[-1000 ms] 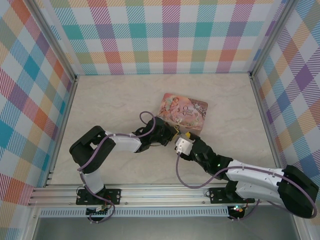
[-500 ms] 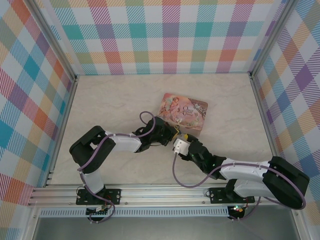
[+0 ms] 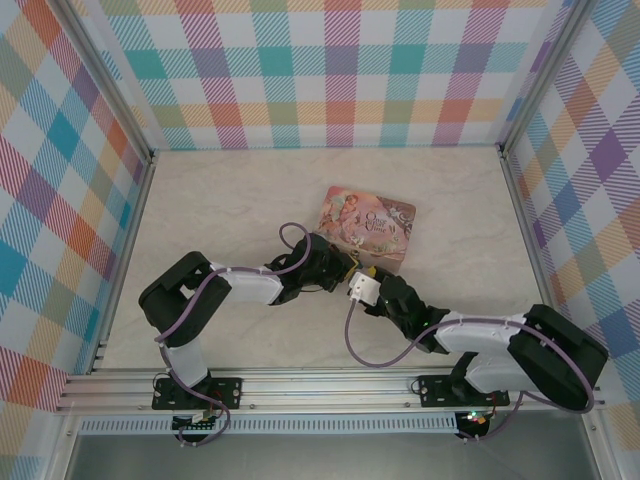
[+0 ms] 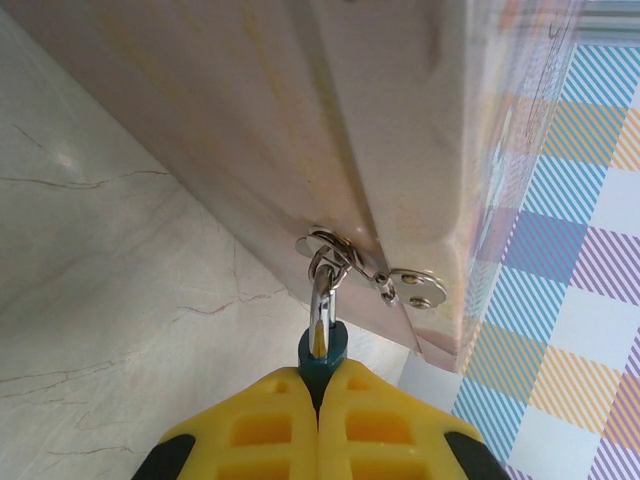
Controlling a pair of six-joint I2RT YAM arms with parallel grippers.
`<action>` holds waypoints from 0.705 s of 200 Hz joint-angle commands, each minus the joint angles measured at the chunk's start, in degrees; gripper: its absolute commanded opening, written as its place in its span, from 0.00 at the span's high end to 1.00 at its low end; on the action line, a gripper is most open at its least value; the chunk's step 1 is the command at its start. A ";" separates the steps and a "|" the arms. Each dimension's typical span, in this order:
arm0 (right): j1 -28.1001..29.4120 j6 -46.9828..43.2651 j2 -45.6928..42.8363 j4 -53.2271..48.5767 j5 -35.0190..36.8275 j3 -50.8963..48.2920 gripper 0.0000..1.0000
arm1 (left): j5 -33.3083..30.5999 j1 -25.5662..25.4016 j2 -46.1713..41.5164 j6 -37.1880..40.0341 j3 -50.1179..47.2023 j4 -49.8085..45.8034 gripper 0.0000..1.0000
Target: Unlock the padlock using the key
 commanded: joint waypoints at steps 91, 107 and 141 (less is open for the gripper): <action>-2.69 -1.99 2.83 4.03 -4.49 4.44 0.63 | 2.11 -0.11 -0.34 -1.86 1.98 3.77 1.00; -2.86 -2.21 3.72 4.39 -4.45 4.89 0.65 | 2.20 -0.04 -0.22 -1.96 1.91 4.01 1.00; -3.26 -2.35 5.14 4.48 -3.98 5.43 0.68 | 2.19 -0.10 -0.12 -2.13 1.91 4.05 1.00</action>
